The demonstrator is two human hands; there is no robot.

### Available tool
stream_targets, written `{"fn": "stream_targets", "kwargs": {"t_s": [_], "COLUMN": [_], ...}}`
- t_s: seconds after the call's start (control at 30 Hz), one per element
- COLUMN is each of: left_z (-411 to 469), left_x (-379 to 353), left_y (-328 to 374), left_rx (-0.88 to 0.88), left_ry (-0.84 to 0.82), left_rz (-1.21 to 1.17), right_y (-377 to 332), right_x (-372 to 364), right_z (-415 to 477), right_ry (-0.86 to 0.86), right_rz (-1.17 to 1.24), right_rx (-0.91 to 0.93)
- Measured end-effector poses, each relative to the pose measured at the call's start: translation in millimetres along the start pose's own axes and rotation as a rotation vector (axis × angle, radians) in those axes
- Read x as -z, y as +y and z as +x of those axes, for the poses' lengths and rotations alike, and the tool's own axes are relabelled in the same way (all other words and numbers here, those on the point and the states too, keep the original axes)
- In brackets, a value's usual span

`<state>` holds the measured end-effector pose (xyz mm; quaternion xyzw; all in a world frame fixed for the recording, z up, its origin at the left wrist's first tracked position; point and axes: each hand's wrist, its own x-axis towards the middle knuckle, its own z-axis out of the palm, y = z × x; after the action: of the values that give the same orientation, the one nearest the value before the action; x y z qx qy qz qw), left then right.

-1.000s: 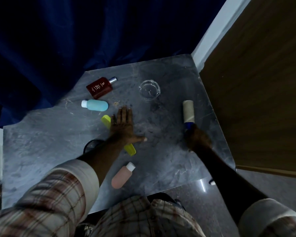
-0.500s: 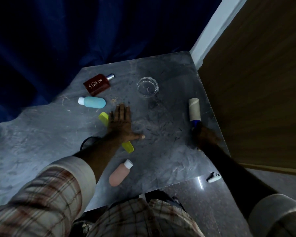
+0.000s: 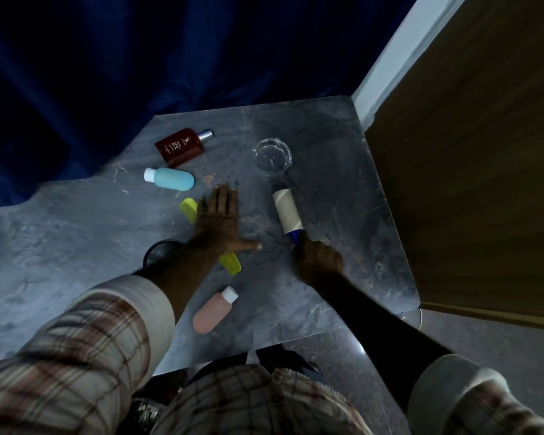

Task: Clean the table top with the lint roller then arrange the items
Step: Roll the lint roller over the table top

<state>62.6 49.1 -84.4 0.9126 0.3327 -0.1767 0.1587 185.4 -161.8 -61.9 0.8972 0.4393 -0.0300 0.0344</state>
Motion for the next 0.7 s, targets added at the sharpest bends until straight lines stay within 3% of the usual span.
{"fn": "stream_targets", "kwargs": {"t_s": [0.2, 0.37, 0.47, 0.57, 0.7], "left_z": [-2, -3, -5, -5, -2], "left_x": [0, 3, 4, 6, 5], "left_y": [2, 3, 4, 6, 6], "left_rx": [0.007, 0.013, 0.014, 0.024, 0.023], "left_ry": [0.005, -0.003, -0.020, -0.021, -0.037], "left_rz": [0.019, 0.023, 0.012, 0.019, 0.035], "right_y": [-41, -35, -21, 0, 38], "right_x": [-2, -4, 3, -3, 1], "right_z": [-8, -7, -7, 10, 10], "right_ry": [0.015, 0.039, -0.064, -0.320, -0.311], "right_rz": [0.004, 0.079, 0.090, 0.304, 0.319], "right_rx": [0.067, 0.016, -0.081, -0.196, -0.372]}}
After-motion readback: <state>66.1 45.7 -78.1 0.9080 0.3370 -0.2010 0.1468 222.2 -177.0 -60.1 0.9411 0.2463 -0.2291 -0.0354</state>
